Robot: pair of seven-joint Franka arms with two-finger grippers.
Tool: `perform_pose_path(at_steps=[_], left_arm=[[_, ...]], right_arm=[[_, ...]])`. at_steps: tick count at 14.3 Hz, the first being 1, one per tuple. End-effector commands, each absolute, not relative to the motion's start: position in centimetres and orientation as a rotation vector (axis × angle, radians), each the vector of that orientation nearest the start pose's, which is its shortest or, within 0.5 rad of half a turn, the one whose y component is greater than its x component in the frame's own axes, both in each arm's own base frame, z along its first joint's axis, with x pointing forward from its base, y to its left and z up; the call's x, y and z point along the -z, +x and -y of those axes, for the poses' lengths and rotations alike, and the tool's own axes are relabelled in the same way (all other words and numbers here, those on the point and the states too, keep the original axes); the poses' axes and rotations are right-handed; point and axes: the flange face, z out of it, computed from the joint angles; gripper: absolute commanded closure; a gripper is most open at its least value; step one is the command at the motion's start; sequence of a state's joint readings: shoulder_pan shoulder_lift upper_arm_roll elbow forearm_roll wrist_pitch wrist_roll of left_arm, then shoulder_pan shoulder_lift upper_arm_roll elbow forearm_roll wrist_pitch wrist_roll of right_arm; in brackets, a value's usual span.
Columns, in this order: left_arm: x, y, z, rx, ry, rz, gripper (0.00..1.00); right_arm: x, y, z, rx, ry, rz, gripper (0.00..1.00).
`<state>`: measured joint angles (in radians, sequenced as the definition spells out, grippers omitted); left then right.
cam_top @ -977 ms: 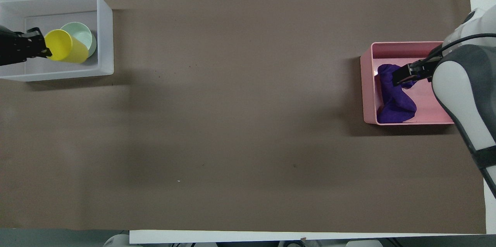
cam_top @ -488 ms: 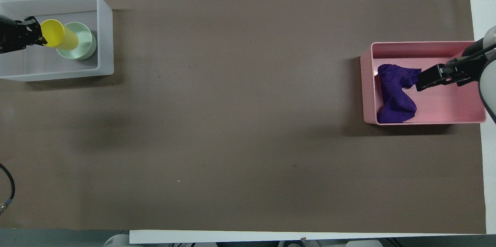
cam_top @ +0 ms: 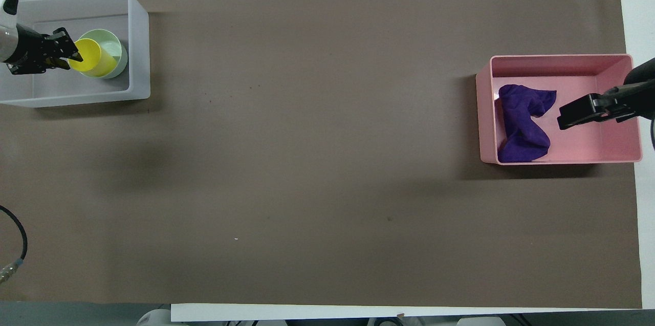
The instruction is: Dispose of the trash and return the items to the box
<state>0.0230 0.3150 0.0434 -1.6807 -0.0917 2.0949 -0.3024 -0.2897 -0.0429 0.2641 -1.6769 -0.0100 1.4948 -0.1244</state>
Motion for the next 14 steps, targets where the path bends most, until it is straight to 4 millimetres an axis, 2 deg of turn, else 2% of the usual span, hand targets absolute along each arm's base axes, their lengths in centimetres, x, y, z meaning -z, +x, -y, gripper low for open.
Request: perform_pose_path(at_steps=[1,2,3,4,6,7,9,14], left_arm=[[-51.4,61.3,-0.9,0.11,-3.176,0.546,0.0],[-54.3,59.5,-0.1,0.101,-3.186,0.513,0.0],[-56.3,57.8,0.5,0.059,-3.199,0.418,0.0],[-58.1,55.9,1.2,0.027,-3.218,0.24,0.0],[-61.2,53.1,1.9,-0.001,-3.217,0.078,0.0],[-62.3,51.9,3.3,-0.014,-3.163,-0.023,0.0],[-63.3,51.1,4.5,0.007,-3.136,-0.109,0.0],[-63.1,51.7,3.9,0.036,-3.131,-0.126,0.0]], right_arm=[[-59.7,52.5,-1.2,-0.207,-3.144,0.121,0.01],[-59.9,52.4,-2.0,-0.199,-3.145,0.14,0.01],[-59.9,52.4,-1.7,-0.195,-3.142,0.126,0.01],[-60.0,52.5,-1.8,-0.195,-3.14,0.133,0.01],[-60.2,52.4,-1.9,-0.19,-3.129,0.136,0.01],[-60.3,52.4,-2.0,-0.188,-3.103,0.124,0.01],[-60.4,52.4,-1.8,-0.184,-3.076,0.082,0.01],[-59.9,52.2,-2.5,-0.201,-3.079,0.117,0.01]])
